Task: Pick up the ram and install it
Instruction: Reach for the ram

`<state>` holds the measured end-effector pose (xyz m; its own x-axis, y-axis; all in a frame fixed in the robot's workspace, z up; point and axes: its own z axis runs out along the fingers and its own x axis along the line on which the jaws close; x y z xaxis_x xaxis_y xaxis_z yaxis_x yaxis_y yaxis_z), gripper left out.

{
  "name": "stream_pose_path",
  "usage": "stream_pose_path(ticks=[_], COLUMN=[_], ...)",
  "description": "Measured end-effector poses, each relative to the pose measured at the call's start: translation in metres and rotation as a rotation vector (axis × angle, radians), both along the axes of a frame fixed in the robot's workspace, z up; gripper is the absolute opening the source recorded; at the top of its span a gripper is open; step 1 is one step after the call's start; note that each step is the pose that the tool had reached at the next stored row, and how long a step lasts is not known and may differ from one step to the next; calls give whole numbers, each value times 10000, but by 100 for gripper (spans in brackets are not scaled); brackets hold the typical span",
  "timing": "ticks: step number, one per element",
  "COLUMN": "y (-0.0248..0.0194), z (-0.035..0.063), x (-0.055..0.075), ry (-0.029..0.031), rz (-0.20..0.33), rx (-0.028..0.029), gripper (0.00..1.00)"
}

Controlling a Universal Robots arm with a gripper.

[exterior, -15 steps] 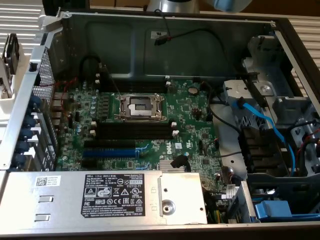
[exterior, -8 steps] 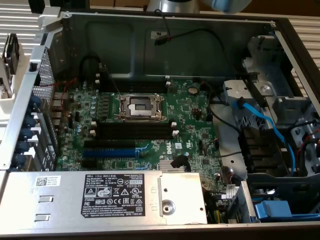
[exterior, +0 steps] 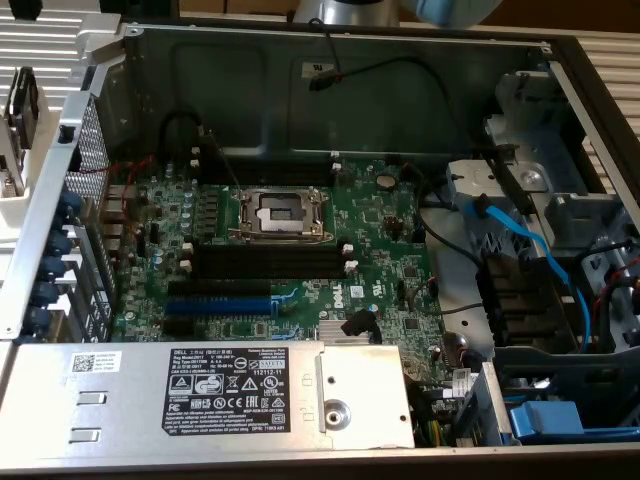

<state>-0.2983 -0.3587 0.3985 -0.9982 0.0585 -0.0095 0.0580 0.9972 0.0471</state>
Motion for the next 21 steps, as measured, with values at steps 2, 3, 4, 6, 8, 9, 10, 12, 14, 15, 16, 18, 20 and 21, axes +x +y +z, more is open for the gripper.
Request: stream_pose_path(ticks=[2, 3, 4, 6, 8, 9, 10, 12, 14, 15, 16, 18, 20, 21], y=[24, 30, 37, 55, 65, 68, 68, 70, 71, 72, 73, 75, 92, 104], z=[0, 0, 0, 0, 0, 0, 0, 1, 0, 0, 0, -10, -32, -41], x=[-138, -181, -225, -365, -501, -588, -624, -715, -757, -789, -810, -877, -1058, -1149], ry=[0, 0, 0, 0, 1, 7, 10, 32, 43, 50, 52, 51, 51, 50], rz=[-1, 0, 0, 1, 2, 17, 32, 96, 180, 310, 507, 819, 840, 840], rx=[0, 0, 0, 0, 0, -1, -2, -11, -33, -72, -99, -111, -111, -111], gripper=[10, 10, 10, 10, 10, 10, 10, 10, 10, 10, 10, 10, 10, 10])
